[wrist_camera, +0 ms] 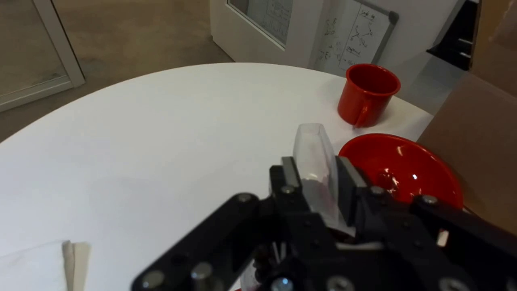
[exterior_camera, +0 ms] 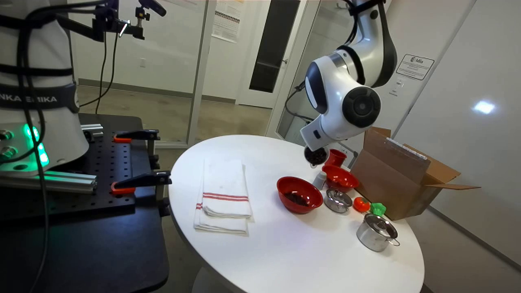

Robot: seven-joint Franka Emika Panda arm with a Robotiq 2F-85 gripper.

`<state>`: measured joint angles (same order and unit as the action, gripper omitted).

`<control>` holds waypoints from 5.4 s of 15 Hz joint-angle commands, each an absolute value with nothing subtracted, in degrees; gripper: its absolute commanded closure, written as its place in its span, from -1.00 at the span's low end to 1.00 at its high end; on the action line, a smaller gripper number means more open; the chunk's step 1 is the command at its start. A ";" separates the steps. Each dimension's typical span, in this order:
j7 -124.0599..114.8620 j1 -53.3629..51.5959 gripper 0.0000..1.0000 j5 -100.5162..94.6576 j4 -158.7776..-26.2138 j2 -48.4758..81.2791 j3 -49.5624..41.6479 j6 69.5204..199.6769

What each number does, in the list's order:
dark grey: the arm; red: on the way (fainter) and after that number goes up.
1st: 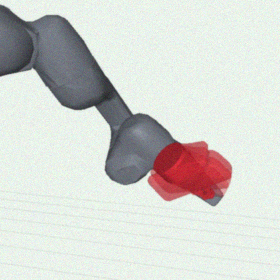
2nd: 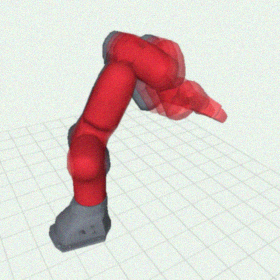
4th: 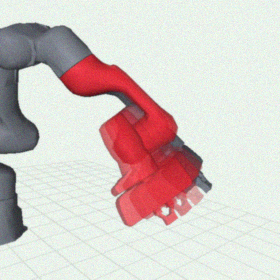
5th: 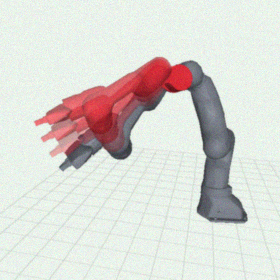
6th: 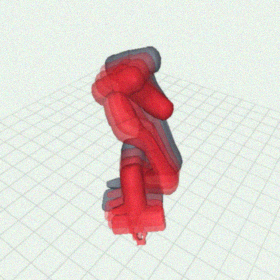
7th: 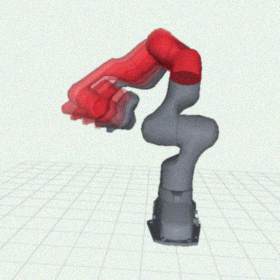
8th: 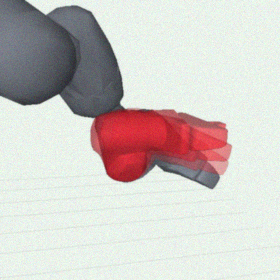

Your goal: Pick up the cup and pour its content in the red bowl.

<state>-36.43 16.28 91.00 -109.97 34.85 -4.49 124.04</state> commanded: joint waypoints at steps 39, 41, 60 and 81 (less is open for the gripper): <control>-39.50 11.36 0.87 89.57 -113.57 32.05 -10.81 116.23; -44.59 9.12 0.87 82.63 -112.34 31.58 -11.25 118.51; -89.69 -7.21 0.87 15.36 -89.06 40.82 -8.13 121.90; -94.49 -6.10 0.87 11.69 -67.62 61.90 -5.42 117.55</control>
<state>-92.57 -6.96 12.76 -72.45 58.97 -6.08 119.83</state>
